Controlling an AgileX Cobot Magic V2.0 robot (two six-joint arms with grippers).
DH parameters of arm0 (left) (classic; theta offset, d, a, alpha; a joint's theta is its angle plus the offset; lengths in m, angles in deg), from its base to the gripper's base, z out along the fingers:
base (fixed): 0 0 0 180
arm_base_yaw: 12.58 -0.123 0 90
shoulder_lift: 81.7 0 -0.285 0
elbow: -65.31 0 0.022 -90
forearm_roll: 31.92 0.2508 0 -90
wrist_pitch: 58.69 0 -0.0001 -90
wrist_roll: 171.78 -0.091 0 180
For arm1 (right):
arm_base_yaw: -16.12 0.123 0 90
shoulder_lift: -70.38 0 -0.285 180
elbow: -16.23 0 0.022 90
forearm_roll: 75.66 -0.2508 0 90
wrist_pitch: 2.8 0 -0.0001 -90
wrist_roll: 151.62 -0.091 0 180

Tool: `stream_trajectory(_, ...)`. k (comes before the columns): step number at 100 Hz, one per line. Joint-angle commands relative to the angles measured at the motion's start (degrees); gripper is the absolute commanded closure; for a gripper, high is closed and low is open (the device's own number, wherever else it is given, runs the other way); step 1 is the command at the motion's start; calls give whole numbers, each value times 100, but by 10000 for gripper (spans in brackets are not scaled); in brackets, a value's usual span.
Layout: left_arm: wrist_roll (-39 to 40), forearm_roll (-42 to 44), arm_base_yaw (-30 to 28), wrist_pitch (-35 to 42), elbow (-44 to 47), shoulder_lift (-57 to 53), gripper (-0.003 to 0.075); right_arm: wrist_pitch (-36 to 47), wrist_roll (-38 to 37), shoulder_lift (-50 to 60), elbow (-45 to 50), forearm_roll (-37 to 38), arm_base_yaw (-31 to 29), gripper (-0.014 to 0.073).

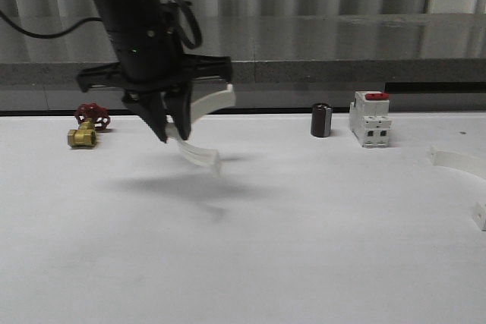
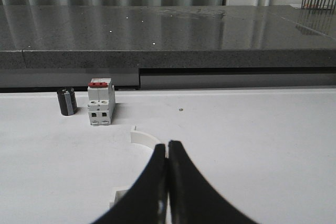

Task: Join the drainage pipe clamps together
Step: 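Set the clamp half down at table center and open the left gripper, then raise the left gripper away from the placed clamp half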

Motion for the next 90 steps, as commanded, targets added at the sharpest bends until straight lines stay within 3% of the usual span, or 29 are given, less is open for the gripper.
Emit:
stream_trajectory(1,88,-93,205,-35,-362,-64,596,456,38,98,-92,12,-16,660)
stream_trajectory(23,42,-88,320,-185,-501,305,559,456,38,98,-92,12,-16,660)
stream_trajectory(30,33,-88,320,-110,-501,305,465,456,38,98,-92,12,-16,660)
stream_trajectory(43,33,-107,320,-135,-594,305,202,456,38,98,-92,12,-16,660)
stream_trajectory(51,33,-96,320,-146,-722,305,160,456,38,98,-92,12,-16,660)
stream_trajectory(68,33,337,339,-98,-893,-58,272,456,38,98,-92,12,-16,660)
stream_trajectory(75,33,478,339,-173,-893,-311,387,456,38,98,-92,12,-16,660)
stream_trajectory(90,-129,549,163,-668,-881,-875,724,456,38,98,-92,12,-16,660)
